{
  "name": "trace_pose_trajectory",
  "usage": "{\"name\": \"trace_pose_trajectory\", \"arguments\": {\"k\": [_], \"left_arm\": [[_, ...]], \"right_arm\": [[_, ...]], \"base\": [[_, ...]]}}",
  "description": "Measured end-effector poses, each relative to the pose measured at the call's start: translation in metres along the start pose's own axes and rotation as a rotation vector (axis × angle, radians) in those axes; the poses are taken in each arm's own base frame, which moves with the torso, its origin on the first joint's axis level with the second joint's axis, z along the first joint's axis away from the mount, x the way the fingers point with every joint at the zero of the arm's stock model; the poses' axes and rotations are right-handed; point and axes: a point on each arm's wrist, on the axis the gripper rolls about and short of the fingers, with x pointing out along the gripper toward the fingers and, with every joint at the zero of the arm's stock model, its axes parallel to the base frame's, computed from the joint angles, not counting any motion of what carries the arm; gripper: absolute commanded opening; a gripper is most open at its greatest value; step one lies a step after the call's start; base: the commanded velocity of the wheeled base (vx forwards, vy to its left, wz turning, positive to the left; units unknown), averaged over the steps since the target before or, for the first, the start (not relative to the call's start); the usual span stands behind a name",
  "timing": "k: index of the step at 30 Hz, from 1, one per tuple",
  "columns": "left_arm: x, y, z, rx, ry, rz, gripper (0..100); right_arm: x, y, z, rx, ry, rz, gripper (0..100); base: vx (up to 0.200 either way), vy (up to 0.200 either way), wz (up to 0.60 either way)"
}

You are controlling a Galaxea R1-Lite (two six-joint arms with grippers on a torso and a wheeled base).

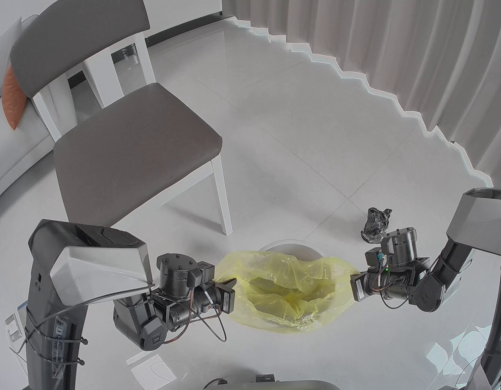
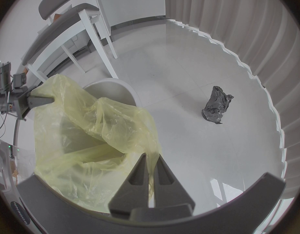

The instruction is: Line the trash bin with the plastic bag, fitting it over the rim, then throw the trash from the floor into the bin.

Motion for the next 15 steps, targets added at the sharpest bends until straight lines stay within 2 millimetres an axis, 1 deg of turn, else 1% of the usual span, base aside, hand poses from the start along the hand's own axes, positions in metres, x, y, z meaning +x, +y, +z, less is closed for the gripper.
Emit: {"name": "trace_pose_trajectory", "arguments": {"k": [3,7,10,15], "left_arm": [[0.004,0.003,-0.002,0.013,0.001,0.006,0],[0.011,0.006,-0.002,0.046,-0.007,0.011,0],[0.011,0.011,-0.003,0.064,-0.005,0.028,0],[0.008,0.015,-0.006,0.070,0.005,0.039,0]], "right_arm": [[0.000,0.000,0.000,-0.002,-0.021,-0.002,0],[-0.001,0.000,-0.004,-0.008,-0.012,-0.004,0],[-0.001,0.000,-0.008,-0.022,-0.002,-0.005,0],[-0.001,0.000,-0.010,-0.028,-0.006,-0.010,0]], "base": [[0.000,0.000,0.00],[0.000,0.000,0.00],[0.000,0.000,0.00],[0.000,0.000,0.00]]}}
